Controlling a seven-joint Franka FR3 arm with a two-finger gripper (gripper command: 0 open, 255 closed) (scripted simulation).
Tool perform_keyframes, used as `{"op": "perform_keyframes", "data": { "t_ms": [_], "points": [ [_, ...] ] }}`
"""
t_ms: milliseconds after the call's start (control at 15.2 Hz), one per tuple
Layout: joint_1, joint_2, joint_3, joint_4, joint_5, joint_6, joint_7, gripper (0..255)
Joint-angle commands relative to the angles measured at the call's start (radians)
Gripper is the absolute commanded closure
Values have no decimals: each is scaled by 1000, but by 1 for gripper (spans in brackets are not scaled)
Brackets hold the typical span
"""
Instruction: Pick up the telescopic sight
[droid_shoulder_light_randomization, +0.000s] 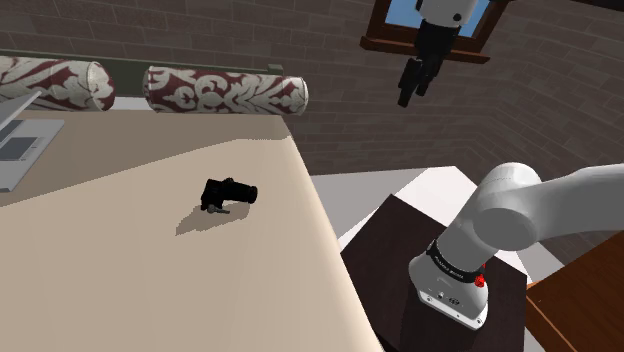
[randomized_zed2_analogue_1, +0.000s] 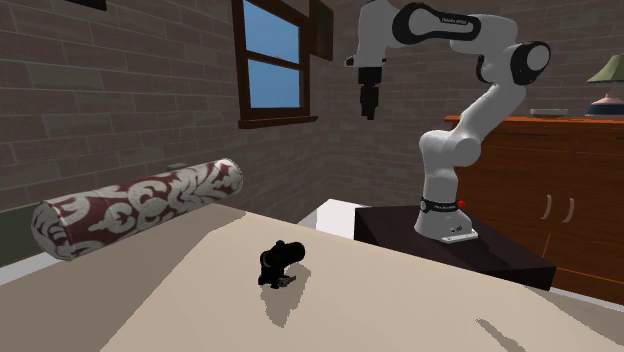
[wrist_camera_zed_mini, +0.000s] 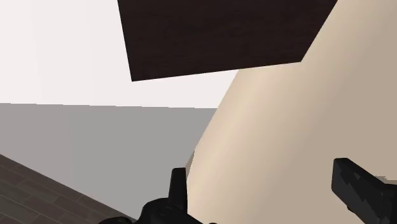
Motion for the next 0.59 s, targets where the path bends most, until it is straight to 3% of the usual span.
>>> {"op": "perform_keyframes", "data": {
  "t_ms": [0,528],
  "points": [
    [0,0,0,0,0,0,0,0],
    [58,309,66,109,22,120,4,0]
  ]
}}
